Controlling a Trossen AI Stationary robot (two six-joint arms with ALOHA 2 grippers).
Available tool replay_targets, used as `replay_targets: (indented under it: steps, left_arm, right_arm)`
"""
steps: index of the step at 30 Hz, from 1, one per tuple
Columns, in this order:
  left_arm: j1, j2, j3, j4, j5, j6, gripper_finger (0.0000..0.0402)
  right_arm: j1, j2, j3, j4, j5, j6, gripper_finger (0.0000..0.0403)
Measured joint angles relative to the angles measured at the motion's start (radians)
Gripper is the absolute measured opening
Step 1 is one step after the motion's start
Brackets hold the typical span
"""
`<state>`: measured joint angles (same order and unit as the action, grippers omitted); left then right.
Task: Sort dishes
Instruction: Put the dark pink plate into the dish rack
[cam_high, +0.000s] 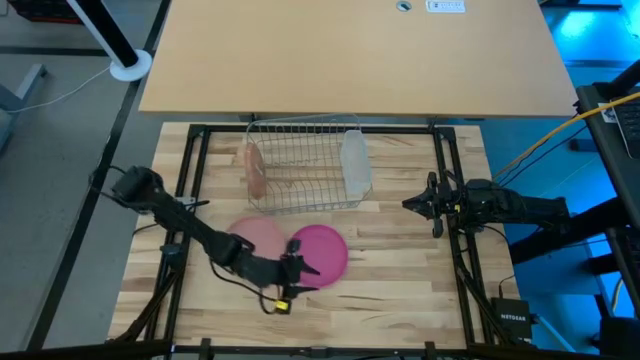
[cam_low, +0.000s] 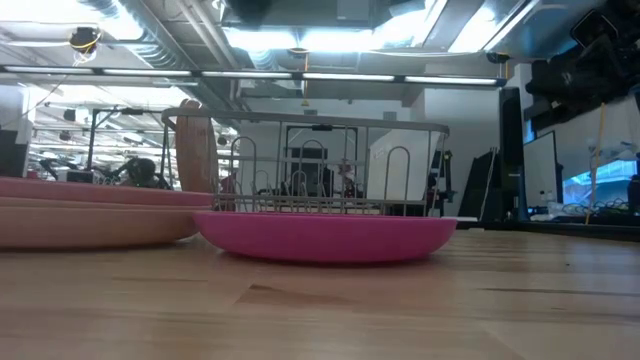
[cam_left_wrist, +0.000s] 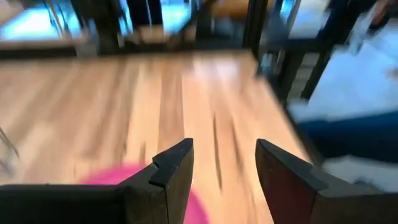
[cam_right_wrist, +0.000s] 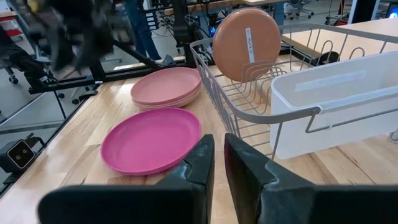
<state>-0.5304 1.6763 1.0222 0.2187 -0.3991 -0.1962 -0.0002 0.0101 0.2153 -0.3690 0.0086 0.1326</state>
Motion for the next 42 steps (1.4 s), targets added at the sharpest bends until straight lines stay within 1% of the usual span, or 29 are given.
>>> replay_targets:
  steps: [4, 7, 10, 13, 28, 33, 36, 40, 42]
  left_arm:
    - [0.000, 0.086, 0.054, -0.178, 0.014, -0.107, 0.0164]
    - [0.000, 0.136, 0.090, -0.286, 0.057, -0.160, 0.0164]
    - [0.000, 0.175, 0.117, -0.362, 0.104, -0.172, 0.0164]
    - [0.000, 0.201, 0.131, -0.417, 0.108, -0.172, 0.0164]
    - [0.019, 0.214, 0.133, -0.498, 0.093, -0.151, 0.0164]
    - [0.030, 0.228, 0.133, -0.490, 0.097, -0.085, 0.0164]
    - [0.034, 0.254, 0.133, -0.488, 0.124, -0.076, 0.0164]
    - [0.042, 0.274, 0.133, -0.464, 0.126, -0.066, 0.0163]
    - [0.042, 0.278, 0.134, -0.460, 0.126, -0.063, 0.0154]
  right_arm:
    - [0.000, 0.000, 0.000, 0.000, 0.000, 0.000, 0.0044]
    - [0.000, 0.000, 0.000, 0.000, 0.000, 0.000, 0.0044]
    - [0.000, 0.000, 0.000, 0.000, 0.000, 0.000, 0.0044]
    - [0.000, 0.000, 0.000, 0.000, 0.000, 0.000, 0.0044]
    - [0.000, 0.000, 0.000, -0.001, -0.001, 0.000, 0.0044]
    - [0.000, 0.000, 0.000, -0.001, -0.001, 0.000, 0.0044]
    - [0.000, 0.000, 0.000, -0.001, -0.001, 0.000, 0.0044]
    - [0.000, 0.000, 0.000, -0.001, -0.008, 0.000, 0.0044]
    - [0.000, 0.000, 0.000, -0.001, -0.009, 0.000, 0.0044]
